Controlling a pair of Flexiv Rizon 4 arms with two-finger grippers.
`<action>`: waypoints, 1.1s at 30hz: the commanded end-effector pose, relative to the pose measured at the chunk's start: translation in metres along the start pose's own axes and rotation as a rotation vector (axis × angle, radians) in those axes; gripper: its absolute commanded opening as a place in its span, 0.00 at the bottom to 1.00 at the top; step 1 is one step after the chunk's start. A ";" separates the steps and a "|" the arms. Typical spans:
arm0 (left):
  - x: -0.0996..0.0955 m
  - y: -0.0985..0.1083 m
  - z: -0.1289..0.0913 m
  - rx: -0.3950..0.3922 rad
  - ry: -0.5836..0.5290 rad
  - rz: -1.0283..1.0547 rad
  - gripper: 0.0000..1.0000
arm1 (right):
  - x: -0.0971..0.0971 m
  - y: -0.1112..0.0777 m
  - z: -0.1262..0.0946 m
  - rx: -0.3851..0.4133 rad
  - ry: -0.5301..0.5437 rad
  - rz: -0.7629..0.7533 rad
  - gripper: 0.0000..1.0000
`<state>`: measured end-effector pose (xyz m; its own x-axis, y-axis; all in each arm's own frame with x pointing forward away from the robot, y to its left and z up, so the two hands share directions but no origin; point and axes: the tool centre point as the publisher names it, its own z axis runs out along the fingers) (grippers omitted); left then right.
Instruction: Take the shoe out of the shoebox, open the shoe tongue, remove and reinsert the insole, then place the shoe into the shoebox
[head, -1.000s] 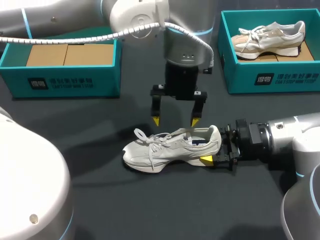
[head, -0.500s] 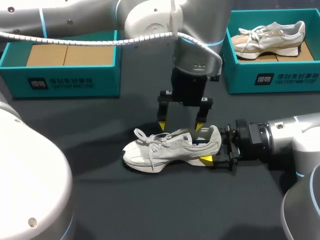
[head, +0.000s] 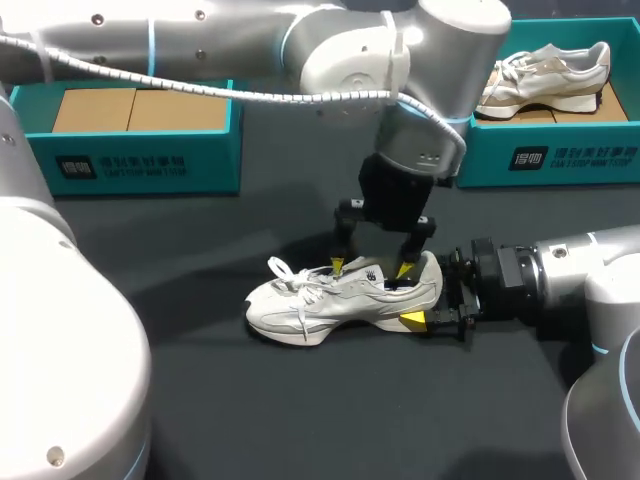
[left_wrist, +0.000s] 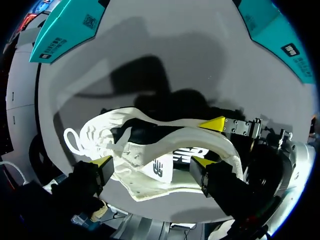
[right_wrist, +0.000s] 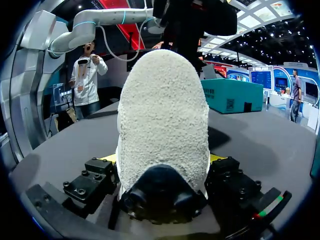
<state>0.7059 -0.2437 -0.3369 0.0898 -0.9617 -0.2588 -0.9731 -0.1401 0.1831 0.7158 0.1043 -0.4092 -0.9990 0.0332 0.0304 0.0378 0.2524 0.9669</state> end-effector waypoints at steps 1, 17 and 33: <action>0.004 -0.001 0.008 -0.013 -0.029 -0.002 1.00 | 0.000 0.000 0.000 0.003 -0.002 0.001 0.00; -0.023 0.008 0.008 -0.039 -0.113 -0.022 0.93 | 0.000 0.000 0.000 0.003 -0.002 0.001 0.00; -0.041 0.012 -0.007 -0.024 -0.071 -0.022 0.37 | 0.000 0.000 0.000 0.003 -0.002 0.001 0.00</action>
<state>0.6951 -0.2165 -0.3235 0.0888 -0.9330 -0.3487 -0.9633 -0.1695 0.2082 0.7159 0.1046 -0.4088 -0.9990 0.0327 0.0304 0.0377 0.2527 0.9668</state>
